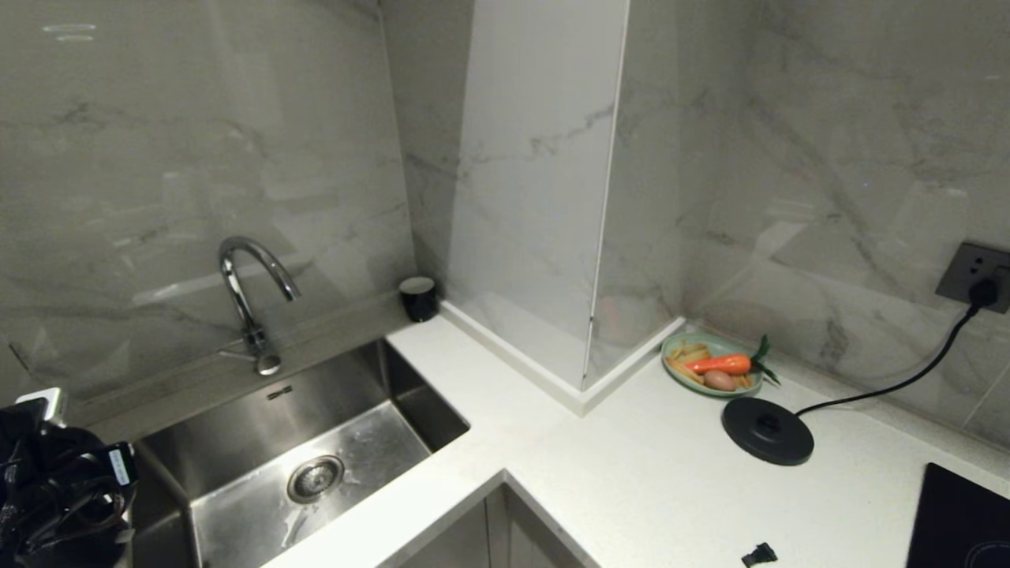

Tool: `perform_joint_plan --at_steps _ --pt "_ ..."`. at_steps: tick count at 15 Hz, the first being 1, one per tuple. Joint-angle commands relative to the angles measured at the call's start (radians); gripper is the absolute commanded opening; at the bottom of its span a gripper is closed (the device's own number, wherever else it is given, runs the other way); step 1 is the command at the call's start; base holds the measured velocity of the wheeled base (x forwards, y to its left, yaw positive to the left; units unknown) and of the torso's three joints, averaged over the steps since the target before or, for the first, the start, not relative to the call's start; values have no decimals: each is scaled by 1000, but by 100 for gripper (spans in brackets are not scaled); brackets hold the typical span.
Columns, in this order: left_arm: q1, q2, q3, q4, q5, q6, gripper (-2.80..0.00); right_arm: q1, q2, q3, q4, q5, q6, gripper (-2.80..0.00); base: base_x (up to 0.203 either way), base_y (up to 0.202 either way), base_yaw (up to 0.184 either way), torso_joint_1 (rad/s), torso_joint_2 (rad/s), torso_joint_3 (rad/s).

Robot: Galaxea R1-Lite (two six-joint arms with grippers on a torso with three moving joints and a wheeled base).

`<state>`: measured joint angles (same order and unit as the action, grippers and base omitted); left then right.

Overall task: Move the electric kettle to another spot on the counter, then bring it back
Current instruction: Grab the kettle

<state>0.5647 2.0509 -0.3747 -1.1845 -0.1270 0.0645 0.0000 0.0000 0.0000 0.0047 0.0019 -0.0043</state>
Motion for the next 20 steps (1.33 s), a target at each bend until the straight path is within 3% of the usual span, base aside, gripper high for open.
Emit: perform_joint_plan --at_steps 1,11,20 --pt "3 3 0 -7 0 2 -280 0 1 0 0 0 0 -280 0 0 0 0 0 0" --pt "5 -12 0 -10 1 -7 -280 0 0 0 0 0 0 -280 0 0 0 0 0 0" --pt "-18 -174 20 -6 4 -19 -280 0 0 0 0 0 0 -280 0 0 0 0 0 0"
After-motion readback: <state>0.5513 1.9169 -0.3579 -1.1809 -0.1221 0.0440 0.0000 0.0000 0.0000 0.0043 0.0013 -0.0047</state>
